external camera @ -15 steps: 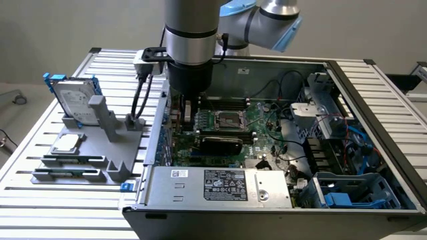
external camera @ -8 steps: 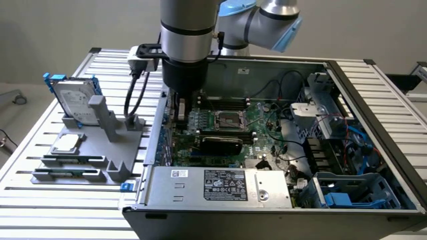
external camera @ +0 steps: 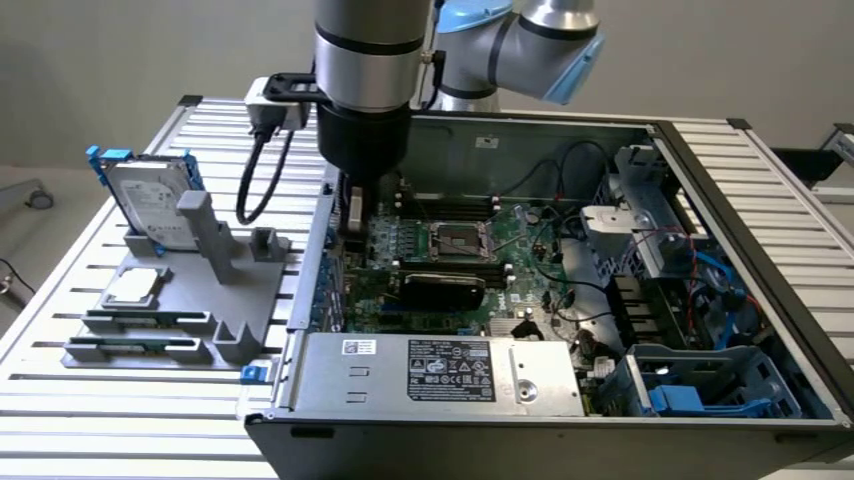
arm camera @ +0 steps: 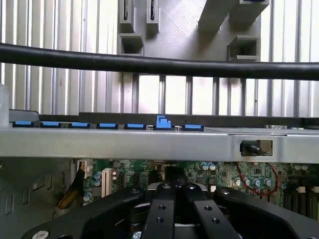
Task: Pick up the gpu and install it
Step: 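Press down on the gpu until it lock into place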
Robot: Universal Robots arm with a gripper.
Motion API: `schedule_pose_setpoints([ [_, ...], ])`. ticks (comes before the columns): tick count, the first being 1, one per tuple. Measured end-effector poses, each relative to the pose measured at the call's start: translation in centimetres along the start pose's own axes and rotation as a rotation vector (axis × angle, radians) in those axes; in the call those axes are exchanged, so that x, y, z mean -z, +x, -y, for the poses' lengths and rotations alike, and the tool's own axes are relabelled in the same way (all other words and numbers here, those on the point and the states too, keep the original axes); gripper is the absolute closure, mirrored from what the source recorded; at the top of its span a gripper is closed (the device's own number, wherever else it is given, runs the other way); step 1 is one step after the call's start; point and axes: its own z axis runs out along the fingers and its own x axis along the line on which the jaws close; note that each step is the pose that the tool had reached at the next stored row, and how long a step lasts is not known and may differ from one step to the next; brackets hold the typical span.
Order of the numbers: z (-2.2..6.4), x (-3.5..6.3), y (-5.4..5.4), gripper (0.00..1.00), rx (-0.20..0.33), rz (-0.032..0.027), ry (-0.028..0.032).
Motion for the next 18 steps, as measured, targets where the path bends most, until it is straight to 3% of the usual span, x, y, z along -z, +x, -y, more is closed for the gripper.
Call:
schedule_pose_setpoints([
  [8,-0.49,0.45,0.00,0.89,0.000,-0.0005,-0.0167],
  [18,-0.50,0.84,0.01,0.89,0.030,-0.0047,-0.0172],
])
